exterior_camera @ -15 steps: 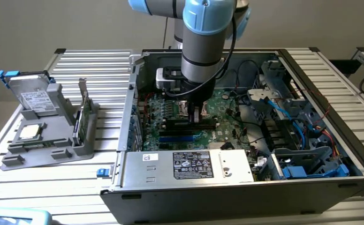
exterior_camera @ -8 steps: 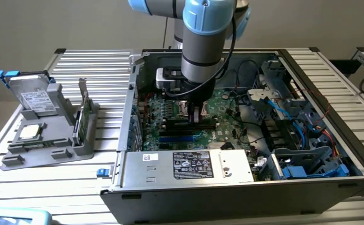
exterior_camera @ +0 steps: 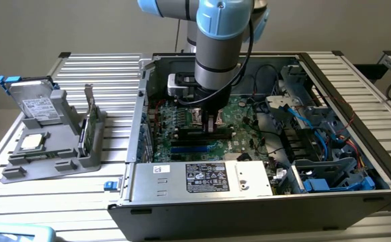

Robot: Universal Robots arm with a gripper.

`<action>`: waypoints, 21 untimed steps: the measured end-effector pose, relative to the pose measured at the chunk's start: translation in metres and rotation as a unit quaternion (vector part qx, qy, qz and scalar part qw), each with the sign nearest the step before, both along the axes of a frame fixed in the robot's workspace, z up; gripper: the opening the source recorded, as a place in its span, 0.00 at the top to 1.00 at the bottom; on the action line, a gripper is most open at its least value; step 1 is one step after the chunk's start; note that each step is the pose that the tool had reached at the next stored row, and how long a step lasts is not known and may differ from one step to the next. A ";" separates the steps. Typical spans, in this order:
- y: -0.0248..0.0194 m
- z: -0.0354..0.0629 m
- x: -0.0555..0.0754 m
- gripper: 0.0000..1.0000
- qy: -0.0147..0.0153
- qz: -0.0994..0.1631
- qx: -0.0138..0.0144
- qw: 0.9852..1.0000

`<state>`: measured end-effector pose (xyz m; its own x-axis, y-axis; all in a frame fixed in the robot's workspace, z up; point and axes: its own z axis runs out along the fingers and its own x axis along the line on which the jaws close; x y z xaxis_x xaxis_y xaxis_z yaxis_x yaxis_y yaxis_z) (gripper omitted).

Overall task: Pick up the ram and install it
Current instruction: 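Insert the ram into the slot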

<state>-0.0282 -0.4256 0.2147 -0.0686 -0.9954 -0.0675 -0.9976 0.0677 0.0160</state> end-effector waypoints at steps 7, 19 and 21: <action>-0.0001 -0.0013 0.000 0.85 0.000 0.000 0.003 1.000; -0.0001 0.0021 0.000 0.65 0.000 0.000 0.003 1.000; -0.0001 0.0068 0.000 0.53 0.000 0.000 0.003 1.000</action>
<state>-0.0282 -0.4257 0.2215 -0.0690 -0.9948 -0.0743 -0.9976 0.0680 0.0164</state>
